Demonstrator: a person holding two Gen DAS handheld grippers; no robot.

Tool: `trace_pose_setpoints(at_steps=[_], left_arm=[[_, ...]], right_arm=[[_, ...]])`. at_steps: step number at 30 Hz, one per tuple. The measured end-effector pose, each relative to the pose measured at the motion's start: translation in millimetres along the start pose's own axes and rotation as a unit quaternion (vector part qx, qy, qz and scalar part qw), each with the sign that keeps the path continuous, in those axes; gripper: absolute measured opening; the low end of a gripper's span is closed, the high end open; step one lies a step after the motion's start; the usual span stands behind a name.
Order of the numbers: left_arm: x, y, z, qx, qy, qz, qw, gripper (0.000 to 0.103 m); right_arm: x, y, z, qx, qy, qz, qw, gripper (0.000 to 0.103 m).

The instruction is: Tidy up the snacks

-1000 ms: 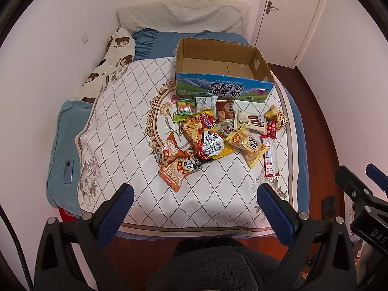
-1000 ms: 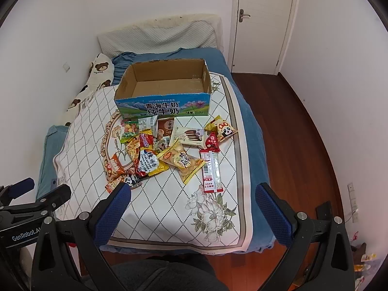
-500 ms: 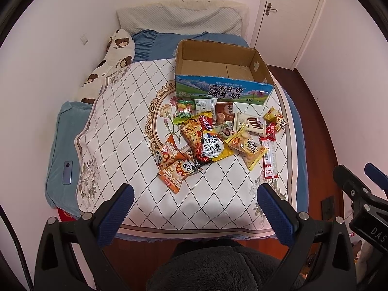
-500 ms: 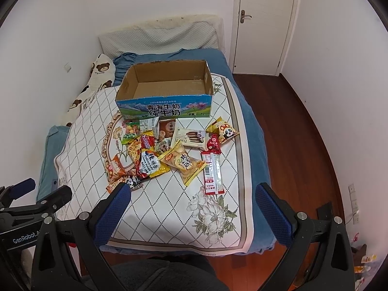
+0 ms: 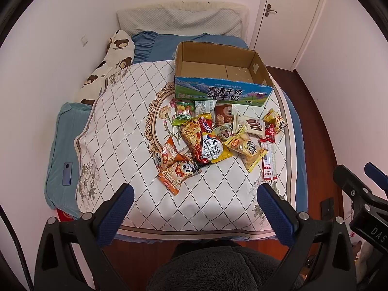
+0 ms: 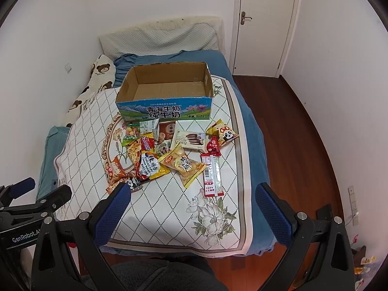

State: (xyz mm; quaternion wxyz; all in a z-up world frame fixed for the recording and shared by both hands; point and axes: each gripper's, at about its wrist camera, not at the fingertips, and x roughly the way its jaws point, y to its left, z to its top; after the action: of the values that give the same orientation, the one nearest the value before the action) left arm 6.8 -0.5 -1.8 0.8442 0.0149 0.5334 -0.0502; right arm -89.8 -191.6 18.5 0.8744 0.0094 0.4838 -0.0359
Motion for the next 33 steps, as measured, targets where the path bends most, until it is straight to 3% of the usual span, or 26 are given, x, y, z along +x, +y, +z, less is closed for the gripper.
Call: trace_pose_setpoints(at_steps=[13, 18, 26, 33], left_arm=[[-3, 1, -1, 0.002, -0.003, 0.006, 1.0, 0.103], [19, 5, 9, 0.005, -0.019, 0.043, 0.9989, 0.103], [119, 0, 32, 0.082, 0.035, 0.137, 0.9866, 0.103], [206, 6, 58, 0.043, 0.134, 0.112, 0.9837, 0.103]], right_arm=[[0, 0, -4, 0.004, 0.0, 0.012, 1.0, 0.103], [15, -3, -2, 0.006, 0.002, 0.015, 1.0, 0.103], [134, -2, 19, -0.05, 0.047, 0.037, 0.997, 0.103], [269, 19, 30, -0.139, 0.129, 0.061, 0.98, 0.103]])
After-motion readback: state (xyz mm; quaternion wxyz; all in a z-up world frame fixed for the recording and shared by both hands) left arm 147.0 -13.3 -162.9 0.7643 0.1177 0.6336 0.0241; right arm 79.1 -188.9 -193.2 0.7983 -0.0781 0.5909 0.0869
